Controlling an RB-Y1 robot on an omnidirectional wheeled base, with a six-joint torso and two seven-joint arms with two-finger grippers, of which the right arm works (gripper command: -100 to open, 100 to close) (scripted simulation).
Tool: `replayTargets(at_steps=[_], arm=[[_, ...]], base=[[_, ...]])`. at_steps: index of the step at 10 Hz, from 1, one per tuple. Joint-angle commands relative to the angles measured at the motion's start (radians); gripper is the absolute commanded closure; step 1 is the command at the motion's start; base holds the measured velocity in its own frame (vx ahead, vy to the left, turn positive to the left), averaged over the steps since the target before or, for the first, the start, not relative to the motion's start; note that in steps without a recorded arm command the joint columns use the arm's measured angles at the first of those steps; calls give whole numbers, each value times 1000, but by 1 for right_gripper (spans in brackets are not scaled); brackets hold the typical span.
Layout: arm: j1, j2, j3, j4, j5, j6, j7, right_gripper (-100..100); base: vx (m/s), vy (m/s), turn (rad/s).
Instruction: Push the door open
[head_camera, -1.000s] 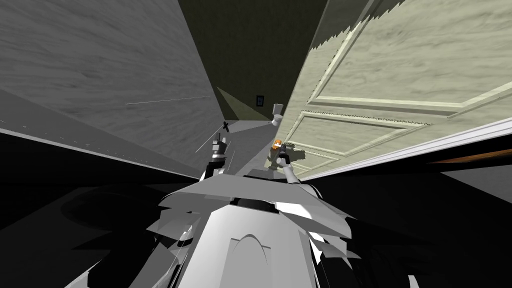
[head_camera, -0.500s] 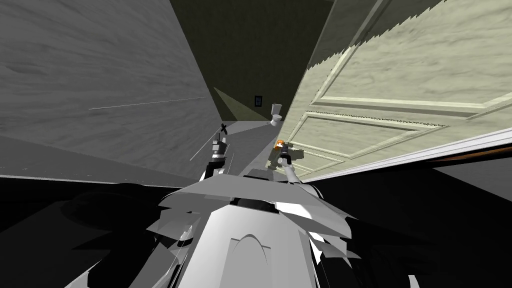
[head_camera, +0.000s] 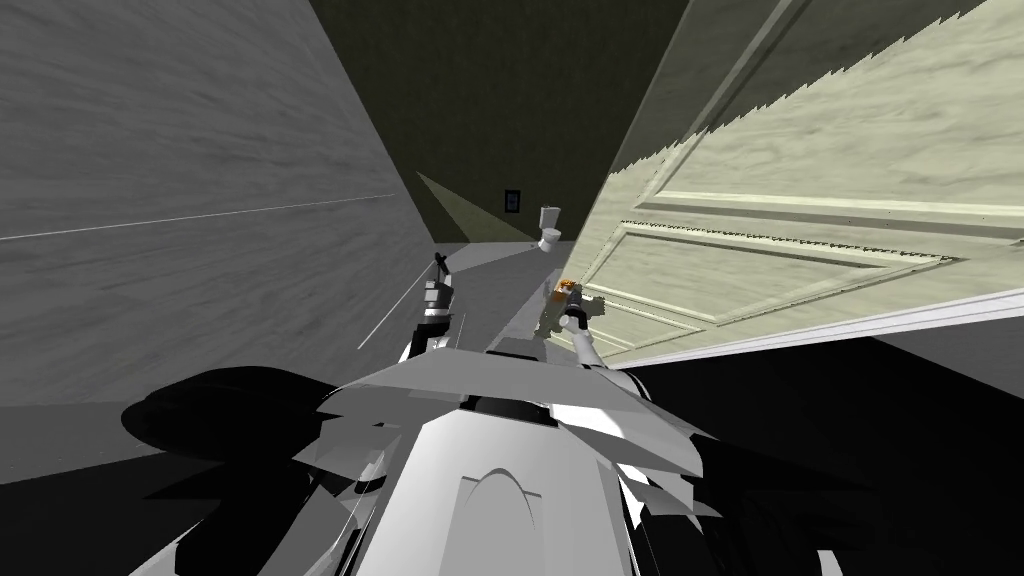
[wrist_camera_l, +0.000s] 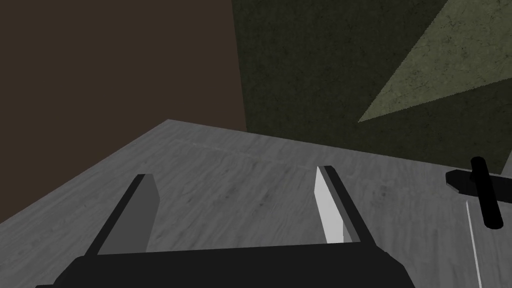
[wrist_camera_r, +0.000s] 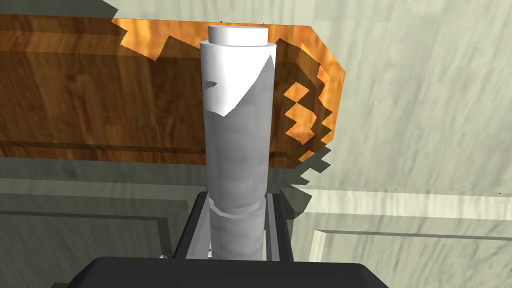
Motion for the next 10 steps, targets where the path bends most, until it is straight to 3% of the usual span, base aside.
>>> replayTargets(at_steps=[1,10], arm=[[1,-4,-12,3,-6,-3,5,100],[12,-34,-101,22,-46,-23,42,100]], base=[[138,33,-46],[178,56,-56]])
